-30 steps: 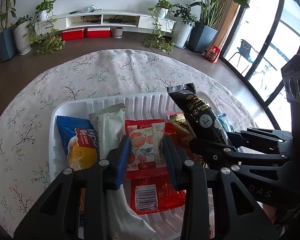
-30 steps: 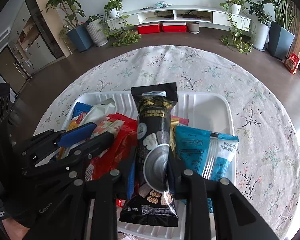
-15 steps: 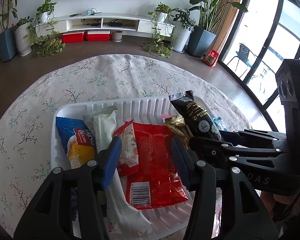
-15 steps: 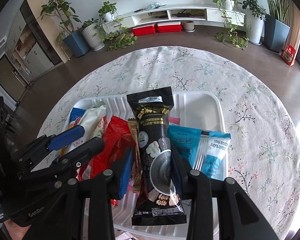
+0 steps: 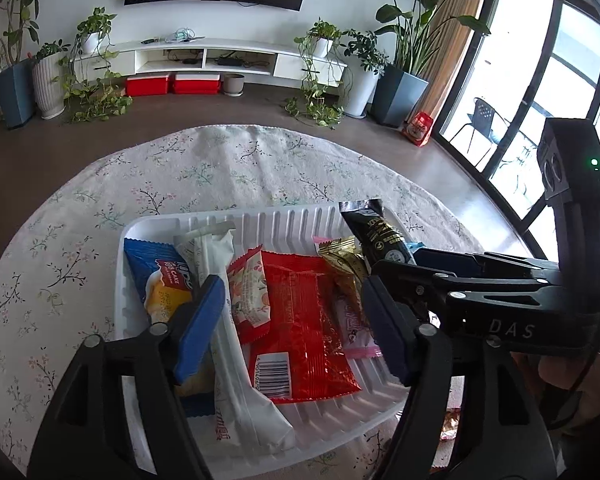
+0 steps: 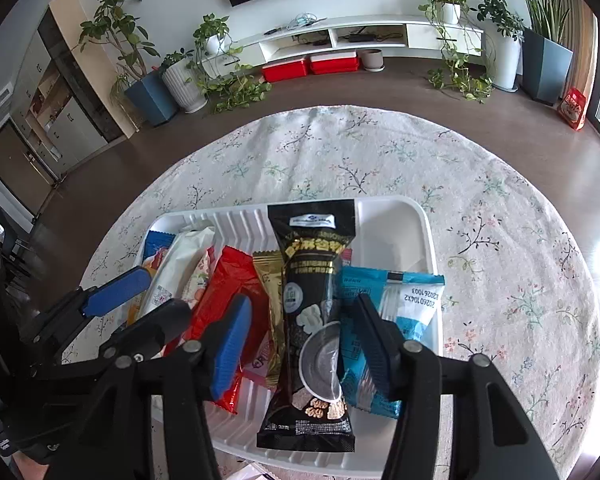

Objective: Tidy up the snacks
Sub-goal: 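Lower both packets into the tray and open both grippers, then lower the left gripper onto the orange bar packet and close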

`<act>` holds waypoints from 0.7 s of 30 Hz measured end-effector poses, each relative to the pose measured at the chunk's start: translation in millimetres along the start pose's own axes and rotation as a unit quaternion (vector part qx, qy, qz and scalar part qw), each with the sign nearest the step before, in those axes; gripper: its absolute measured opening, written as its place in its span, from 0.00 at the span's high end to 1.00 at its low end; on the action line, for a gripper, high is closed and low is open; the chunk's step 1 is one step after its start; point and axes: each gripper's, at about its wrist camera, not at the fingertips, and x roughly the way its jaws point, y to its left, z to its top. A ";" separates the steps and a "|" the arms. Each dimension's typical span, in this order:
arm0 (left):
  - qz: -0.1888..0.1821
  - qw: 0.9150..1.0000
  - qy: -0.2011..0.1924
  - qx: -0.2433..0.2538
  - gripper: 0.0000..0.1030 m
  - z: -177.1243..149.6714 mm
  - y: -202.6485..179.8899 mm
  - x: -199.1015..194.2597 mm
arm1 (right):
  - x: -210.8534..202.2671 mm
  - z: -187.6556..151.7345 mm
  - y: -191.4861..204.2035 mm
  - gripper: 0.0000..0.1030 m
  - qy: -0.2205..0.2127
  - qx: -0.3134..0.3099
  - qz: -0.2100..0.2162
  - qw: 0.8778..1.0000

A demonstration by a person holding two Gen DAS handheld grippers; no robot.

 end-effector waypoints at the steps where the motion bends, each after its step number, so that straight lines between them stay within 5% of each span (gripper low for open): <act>1: 0.000 1.000 -0.002 0.002 0.29 -0.6 -1.3 -3.0 | -1.5 0.0 -0.1 0.39 -0.002 0.000 0.000 1.000; 5: 0.004 1.000 -0.009 0.012 0.18 -4.6 -8.4 -15.4 | -8.1 -0.1 -2.4 0.26 -0.009 0.005 0.000 1.000; 11: 0.002 1.000 -0.019 0.024 0.01 -17.4 -18.5 -37.5 | -28.1 -1.3 -8.1 0.21 -0.036 0.016 0.003 0.999; 18: 0.037 0.995 -0.035 0.090 0.00 -48.7 -42.4 -72.6 | -75.6 -20.8 -15.6 0.02 -0.099 0.016 0.041 0.994; 21: 0.031 0.994 -0.030 0.102 0.00 -68.4 -51.5 -86.4 | -93.2 -41.5 -20.7 0.01 -0.105 0.010 0.060 0.993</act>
